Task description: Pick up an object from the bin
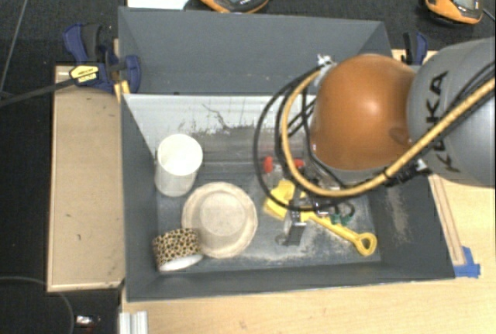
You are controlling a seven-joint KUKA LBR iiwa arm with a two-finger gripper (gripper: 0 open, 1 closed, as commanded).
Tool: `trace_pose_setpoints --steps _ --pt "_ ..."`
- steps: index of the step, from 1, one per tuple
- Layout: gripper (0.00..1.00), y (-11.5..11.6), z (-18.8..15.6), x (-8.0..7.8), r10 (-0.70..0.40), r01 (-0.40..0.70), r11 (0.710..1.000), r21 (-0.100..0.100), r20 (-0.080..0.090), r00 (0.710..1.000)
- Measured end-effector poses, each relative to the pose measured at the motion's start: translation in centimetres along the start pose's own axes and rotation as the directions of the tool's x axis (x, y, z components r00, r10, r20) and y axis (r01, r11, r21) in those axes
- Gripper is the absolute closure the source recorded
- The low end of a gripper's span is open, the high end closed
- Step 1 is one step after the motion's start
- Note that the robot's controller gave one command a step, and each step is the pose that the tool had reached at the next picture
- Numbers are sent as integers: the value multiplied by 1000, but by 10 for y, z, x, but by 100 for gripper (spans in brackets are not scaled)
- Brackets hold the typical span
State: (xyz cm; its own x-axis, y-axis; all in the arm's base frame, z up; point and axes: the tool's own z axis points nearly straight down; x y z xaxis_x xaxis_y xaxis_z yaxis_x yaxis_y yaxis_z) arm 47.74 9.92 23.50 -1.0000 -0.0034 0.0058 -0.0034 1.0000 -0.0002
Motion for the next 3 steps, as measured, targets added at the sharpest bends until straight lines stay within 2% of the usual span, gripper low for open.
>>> trace_pose_setpoints --steps 1,2,3 --pt "0 -1 -4 -2 6 -6 1000 -1 8 1000" --pt "0 41 98 -8 -381 381 924 2 10 924" --pt "0 72 74 -14 -557 557 830 6 16 830"
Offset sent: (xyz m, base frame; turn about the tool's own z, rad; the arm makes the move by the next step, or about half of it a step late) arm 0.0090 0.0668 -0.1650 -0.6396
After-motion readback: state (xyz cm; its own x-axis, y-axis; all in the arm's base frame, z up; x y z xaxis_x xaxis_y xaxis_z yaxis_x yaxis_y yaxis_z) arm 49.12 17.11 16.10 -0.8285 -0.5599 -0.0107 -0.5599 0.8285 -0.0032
